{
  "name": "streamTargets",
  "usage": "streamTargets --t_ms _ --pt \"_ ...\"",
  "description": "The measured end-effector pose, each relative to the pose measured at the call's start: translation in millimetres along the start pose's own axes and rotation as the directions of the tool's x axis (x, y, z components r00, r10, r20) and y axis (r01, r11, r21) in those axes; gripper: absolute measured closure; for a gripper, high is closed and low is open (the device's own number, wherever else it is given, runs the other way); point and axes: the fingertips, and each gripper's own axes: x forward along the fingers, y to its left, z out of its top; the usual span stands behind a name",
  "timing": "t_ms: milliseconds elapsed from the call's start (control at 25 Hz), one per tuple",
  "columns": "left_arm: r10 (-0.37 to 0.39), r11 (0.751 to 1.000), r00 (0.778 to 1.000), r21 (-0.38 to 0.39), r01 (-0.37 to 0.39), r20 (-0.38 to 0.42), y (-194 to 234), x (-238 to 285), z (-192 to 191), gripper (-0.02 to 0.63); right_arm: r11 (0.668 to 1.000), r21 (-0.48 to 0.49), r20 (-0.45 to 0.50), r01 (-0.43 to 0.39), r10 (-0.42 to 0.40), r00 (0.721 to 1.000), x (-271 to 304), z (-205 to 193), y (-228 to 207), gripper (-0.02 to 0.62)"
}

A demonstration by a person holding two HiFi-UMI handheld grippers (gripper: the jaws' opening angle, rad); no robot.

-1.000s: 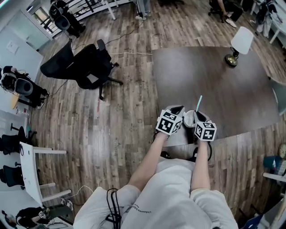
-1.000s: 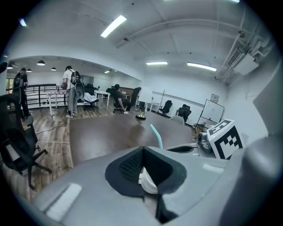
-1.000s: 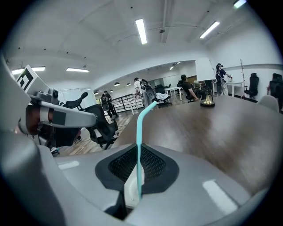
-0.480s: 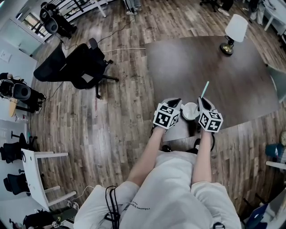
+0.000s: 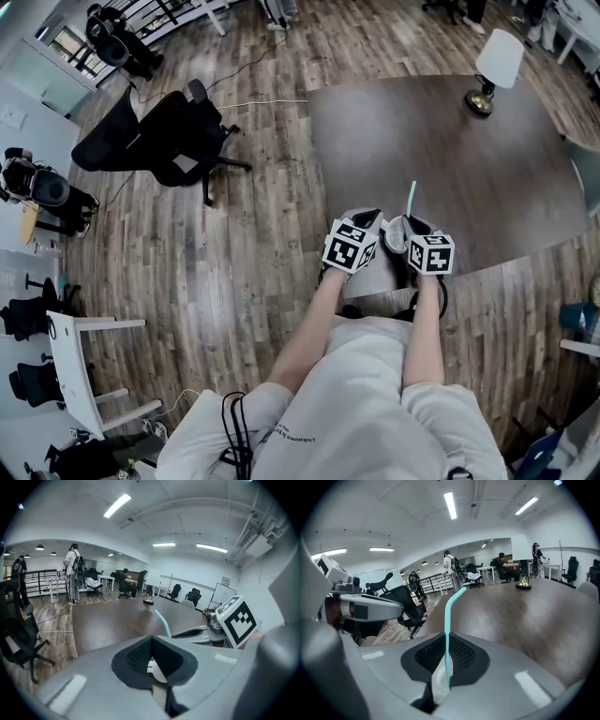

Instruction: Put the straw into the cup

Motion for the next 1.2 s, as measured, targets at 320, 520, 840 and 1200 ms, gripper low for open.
streamTargets --t_ms 320,520,840,1200 --pt "0.031 0.999 0.999 -0.014 -0.031 0.008 0.9 -1.8 -0.4 0.606 0.996 -0.083 -0.043 -0.017 0.014 0.999 5.1 -1.0 8.2 0.528" --pt "0.052 0.998 0.999 -0.021 -0.052 0.004 -4.5 -5.9 1.6 0.606 0.995 -0.085 -0.042 -0.047 0.043 0.998 1.0 1.4 10.0 0.532" --pt "0.116 0.99 0.993 -0.082 -0.115 0.004 -13.3 -10.7 -1.8 0.606 0.986 -0.113 -0.054 -0.12 0.114 0.992 -7.4 3.5 16.1 0.543" --pt "0.219 0.956 0.976 -0.205 -0.21 0.022 -38.8 -0.9 -1.9 0.606 0.957 -0.169 -0.098 -0.236 0.222 0.97 -27.9 8.5 2.4 0.546"
